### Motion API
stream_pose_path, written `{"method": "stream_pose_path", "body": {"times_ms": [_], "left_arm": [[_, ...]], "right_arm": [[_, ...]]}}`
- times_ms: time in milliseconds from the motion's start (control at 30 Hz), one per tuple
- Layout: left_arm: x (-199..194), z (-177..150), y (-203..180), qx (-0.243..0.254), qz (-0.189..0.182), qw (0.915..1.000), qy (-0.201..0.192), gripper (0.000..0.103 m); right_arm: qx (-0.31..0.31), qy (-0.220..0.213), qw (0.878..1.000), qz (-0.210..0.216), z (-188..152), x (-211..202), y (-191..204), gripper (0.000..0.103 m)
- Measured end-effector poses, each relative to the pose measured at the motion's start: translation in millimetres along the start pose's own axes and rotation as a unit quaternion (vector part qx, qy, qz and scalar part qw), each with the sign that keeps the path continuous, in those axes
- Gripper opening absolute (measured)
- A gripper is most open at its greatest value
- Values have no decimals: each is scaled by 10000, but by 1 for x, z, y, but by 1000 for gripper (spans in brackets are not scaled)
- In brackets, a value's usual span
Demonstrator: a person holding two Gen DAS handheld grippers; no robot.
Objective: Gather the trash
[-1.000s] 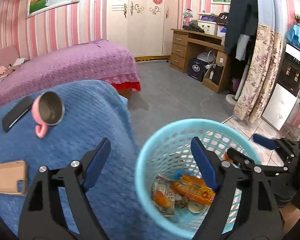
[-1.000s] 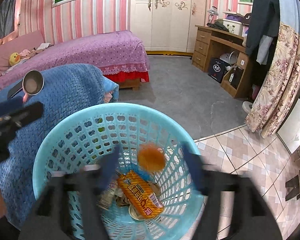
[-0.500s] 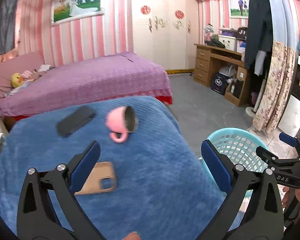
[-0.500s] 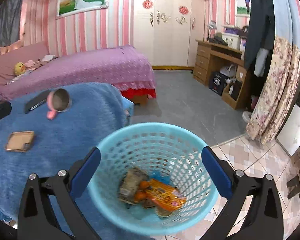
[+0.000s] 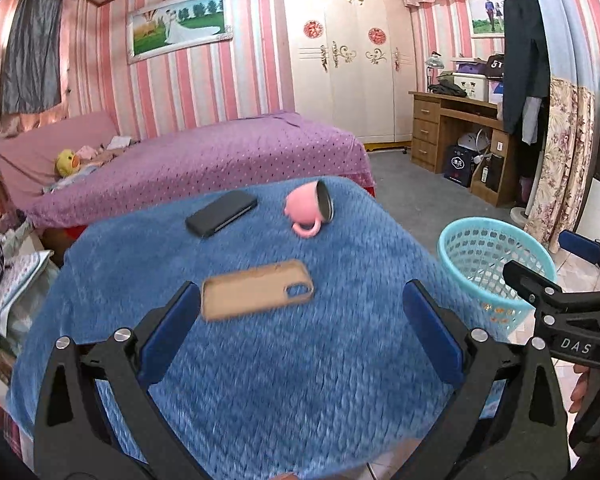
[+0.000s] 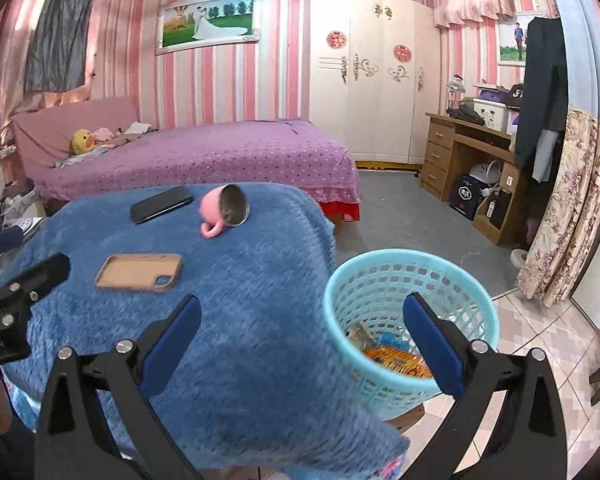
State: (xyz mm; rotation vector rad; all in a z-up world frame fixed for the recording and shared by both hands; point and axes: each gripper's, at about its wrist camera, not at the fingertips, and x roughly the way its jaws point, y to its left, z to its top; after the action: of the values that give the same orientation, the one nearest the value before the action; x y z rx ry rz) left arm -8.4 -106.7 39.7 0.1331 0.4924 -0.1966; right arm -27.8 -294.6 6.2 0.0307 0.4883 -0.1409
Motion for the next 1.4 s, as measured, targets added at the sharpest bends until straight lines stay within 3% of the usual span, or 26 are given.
{"method": "stream_pose_path", "body": {"times_ms": [233,500,1400], "left_arm": [[-8,-22,17,-269,139,9995,24,98],[-12,-26,31,-470,203,9987,-33,98],[-19,-20,28,-311,326,9987,-246,98]], "right_arm": [[-190,-129,9997,-37,-12,-14,15,98],[-293,-314,9991,-62,-8,-26,20,98],[-300,-556,9980,1,-9,-27,20,98]]}}
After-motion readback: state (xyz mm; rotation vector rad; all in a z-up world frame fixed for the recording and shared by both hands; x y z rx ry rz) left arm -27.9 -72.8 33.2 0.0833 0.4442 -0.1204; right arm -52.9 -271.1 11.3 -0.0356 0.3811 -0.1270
